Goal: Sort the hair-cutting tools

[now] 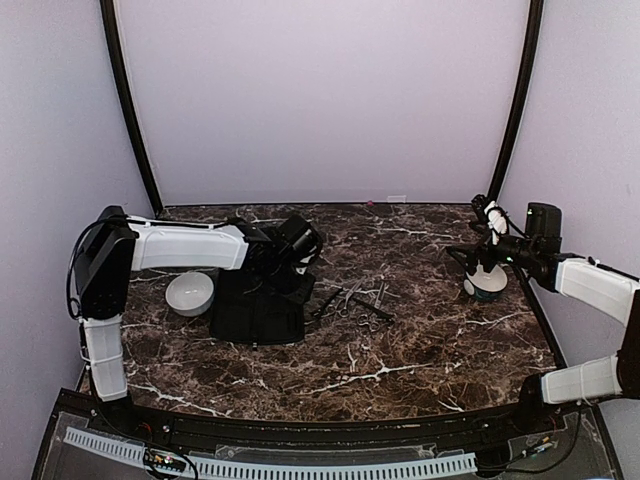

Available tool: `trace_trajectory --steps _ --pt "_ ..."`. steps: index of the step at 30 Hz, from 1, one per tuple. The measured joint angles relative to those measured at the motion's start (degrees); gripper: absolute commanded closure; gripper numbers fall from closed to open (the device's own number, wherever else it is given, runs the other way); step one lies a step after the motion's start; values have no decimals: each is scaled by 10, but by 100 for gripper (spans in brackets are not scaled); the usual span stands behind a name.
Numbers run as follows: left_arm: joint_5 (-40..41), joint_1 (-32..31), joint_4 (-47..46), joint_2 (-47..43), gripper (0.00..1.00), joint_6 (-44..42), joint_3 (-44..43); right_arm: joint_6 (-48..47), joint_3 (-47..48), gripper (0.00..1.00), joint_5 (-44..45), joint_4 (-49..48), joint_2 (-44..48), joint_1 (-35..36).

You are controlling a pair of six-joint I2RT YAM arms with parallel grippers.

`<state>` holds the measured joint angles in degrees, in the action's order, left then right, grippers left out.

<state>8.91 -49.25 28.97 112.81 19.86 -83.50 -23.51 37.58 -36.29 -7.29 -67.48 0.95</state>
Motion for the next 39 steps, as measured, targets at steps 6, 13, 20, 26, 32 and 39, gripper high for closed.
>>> trace_trajectory --steps 6,13,20,26,32,39 --pt "29 0 14 37 69 10 -18 -3 0 1 -1 4 0 0" --pt "41 0 20 56 81 14 -38 -13 0 1 -2 11 0 0" --pt "41 0 26 57 81 17 -39 -16 2 1 -12 17 -5 0" --pt "43 0 31 60 79 19 -39 -20 3 1 -14 26 -9 0" --pt "42 0 38 78 84 21 -49 -20 3 1 -15 29 -9 0" --pt "35 0 46 79 100 25 -58 -22 3 1 -15 31 -9 0"
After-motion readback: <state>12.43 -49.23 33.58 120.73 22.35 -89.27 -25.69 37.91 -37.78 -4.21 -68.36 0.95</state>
